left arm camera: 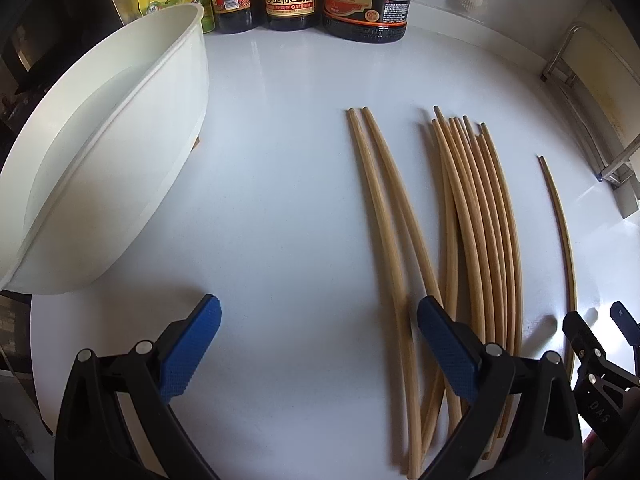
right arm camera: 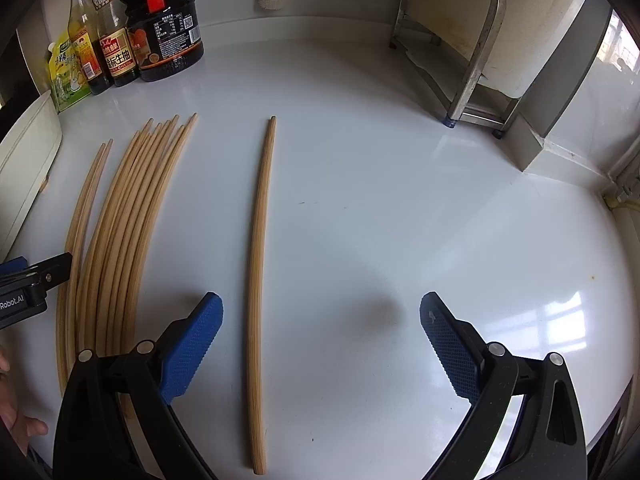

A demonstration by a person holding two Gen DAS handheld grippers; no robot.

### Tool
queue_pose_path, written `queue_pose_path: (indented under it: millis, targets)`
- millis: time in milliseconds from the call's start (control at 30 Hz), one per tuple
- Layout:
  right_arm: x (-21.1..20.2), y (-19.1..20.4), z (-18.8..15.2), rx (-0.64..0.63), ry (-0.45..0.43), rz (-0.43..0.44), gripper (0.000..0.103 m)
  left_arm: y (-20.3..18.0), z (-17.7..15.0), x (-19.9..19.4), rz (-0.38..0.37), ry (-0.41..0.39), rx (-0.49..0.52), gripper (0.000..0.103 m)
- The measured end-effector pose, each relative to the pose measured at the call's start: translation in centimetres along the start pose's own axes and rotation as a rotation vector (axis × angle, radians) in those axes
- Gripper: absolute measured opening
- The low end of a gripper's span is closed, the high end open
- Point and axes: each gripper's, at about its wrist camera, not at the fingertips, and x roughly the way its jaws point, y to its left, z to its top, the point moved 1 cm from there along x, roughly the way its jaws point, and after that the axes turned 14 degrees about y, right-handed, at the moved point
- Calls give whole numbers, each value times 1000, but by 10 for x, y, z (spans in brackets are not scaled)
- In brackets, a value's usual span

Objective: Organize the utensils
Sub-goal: 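Close the left tool on one wooden chopstick while the right tool grasps another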

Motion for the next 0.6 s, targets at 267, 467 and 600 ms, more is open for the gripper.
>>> queue_pose_path:
  millis: [267,467,600]
  targets:
    - [0,6,-3,-26,-28,-33,94,8,10,-12,18,-20,-11,96]
    - [-2,11,0,-52,-29,42,66,4,14,-26,-15,-36,19,69]
    - [-6,21,1,-101,-26,66,35,-3,15,-31,-23,-43,56,49]
